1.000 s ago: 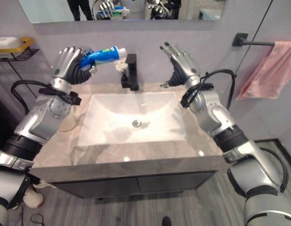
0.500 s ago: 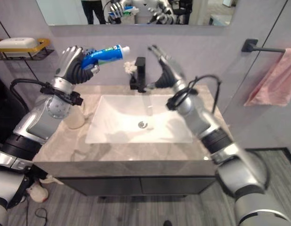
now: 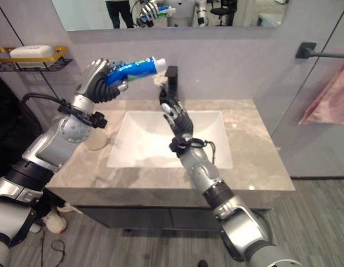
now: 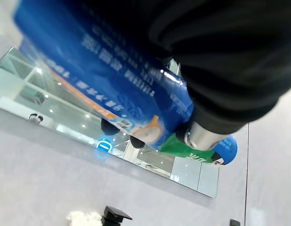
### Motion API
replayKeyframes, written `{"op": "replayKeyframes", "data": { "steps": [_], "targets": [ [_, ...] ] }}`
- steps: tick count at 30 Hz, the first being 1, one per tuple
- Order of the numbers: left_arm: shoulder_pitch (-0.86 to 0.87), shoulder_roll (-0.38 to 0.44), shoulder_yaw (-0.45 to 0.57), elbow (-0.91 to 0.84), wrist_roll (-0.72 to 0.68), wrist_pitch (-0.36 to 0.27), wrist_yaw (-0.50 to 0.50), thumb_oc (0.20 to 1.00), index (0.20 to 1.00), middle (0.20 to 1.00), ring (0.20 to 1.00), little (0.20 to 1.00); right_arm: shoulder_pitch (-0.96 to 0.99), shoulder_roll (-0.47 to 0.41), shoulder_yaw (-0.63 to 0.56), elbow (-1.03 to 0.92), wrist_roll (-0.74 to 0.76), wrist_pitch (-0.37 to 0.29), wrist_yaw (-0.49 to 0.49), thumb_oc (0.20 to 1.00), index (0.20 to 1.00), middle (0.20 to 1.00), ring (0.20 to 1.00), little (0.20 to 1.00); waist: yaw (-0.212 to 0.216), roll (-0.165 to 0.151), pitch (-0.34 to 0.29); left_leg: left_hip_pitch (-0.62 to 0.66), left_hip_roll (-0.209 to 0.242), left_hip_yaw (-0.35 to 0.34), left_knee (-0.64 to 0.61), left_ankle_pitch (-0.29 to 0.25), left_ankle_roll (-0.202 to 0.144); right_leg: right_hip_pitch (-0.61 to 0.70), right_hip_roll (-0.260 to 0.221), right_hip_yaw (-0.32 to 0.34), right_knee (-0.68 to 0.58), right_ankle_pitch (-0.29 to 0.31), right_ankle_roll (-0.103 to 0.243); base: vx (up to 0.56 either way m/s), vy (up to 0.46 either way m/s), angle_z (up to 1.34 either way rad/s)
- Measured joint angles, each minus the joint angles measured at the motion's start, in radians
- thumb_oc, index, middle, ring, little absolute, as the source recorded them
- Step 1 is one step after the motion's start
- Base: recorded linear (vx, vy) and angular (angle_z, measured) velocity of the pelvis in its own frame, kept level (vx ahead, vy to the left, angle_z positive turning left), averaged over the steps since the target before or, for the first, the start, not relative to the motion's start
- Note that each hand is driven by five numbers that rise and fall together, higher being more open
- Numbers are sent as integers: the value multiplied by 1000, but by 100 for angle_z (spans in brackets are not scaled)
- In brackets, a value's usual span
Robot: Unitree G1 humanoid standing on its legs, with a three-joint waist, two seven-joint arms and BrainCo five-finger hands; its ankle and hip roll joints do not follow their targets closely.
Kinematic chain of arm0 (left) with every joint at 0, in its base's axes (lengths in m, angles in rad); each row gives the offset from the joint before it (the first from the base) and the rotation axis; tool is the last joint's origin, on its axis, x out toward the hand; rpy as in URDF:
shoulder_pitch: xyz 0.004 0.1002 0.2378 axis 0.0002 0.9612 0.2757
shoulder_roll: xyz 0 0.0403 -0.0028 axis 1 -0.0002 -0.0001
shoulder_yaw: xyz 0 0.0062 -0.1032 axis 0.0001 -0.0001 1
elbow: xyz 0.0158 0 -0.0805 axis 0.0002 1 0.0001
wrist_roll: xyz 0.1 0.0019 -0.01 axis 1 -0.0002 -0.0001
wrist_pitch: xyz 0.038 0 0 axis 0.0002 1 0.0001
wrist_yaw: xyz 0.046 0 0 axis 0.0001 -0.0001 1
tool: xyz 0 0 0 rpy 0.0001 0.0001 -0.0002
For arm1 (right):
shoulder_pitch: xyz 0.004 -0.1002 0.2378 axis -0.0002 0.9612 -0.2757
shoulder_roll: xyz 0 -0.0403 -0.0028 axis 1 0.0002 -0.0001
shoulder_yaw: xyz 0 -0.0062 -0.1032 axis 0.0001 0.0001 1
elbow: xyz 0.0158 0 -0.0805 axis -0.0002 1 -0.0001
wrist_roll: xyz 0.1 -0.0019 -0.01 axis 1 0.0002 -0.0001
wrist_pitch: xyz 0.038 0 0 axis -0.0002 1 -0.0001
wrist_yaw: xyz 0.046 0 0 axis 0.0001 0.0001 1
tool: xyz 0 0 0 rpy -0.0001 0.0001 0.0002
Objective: Put brush and paste in cup on sink, flatten towel.
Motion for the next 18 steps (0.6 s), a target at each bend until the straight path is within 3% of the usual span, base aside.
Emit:
{"op": "replayKeyframes", "data": {
  "steps": [8, 18],
  "targets": [
    [7, -55, -7, -27, -122, -62, -41, 200, 200, 200, 200, 200, -99, 3, -15, -3, 44, -72, 77, 1000, 1000, 1000, 1000, 1000, 26, 0, 0, -2, 0, -3, 0, 0, 0, -1, 0, -3, 6, -1, -1, 0, 0, 0],
    [10, -65, -7, -65, -237, -104, -89, 200, 200, 200, 200, 200, -175, -34, -2, 4, 48, -71, 165, 1000, 1000, 1000, 1000, 1000, 28, -11, -7, -16, 0, -28, 0, 5, -2, -1, 0, -23, 8, -2, -1, 13, -8, 6]
  ]
}}
